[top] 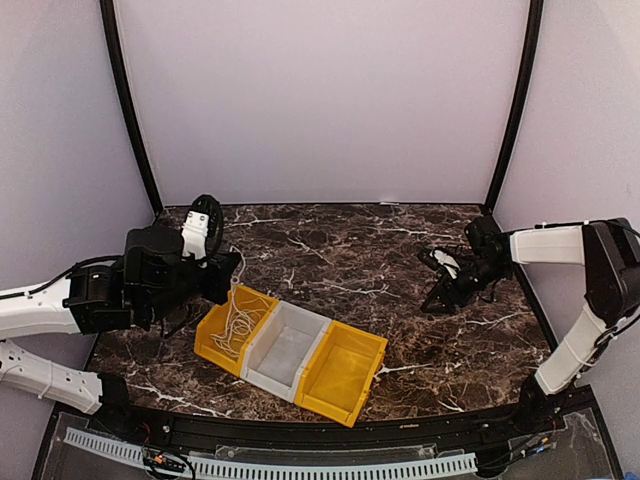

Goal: Untangle the cables

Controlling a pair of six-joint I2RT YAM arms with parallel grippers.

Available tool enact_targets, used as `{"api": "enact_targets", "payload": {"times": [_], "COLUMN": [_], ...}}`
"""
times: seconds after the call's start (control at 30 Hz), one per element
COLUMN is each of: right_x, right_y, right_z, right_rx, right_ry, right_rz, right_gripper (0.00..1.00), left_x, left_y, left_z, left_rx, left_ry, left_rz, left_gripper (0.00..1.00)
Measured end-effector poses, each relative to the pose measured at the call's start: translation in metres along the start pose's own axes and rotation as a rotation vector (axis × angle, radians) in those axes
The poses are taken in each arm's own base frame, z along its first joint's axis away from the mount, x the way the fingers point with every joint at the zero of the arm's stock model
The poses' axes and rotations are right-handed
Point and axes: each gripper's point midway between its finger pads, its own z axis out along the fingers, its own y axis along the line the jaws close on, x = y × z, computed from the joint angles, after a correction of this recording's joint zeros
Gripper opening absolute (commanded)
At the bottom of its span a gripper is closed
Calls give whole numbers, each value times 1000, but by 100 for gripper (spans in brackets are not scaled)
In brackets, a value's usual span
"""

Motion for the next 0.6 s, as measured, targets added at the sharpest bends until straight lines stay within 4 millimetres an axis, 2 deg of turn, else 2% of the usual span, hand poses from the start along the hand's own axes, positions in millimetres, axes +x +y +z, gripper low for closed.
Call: {"api": "enact_targets", "payload": {"times": [0.17, 0.33, 0.43, 0.6], "right_x": [0, 1, 2, 2], "right_y": [0, 0, 0, 1], "right_z": [0, 1, 2, 2], "right_rx": [-1, -3, -5, -9], "right_ry": [1, 4, 6, 5], "right_rz": [-2, 0, 2, 2], "right_gripper": [66, 66, 66, 66], "left_x": [12, 24, 43, 87], "left_y": [1, 11, 19, 24], "left_z": [4, 10, 17, 33], "left_rx": [1, -70, -125, -157], "left_ry": [8, 36, 96, 220], "left_rz": [-40, -58, -51, -46], "left_gripper": [0, 0, 0, 0]}}
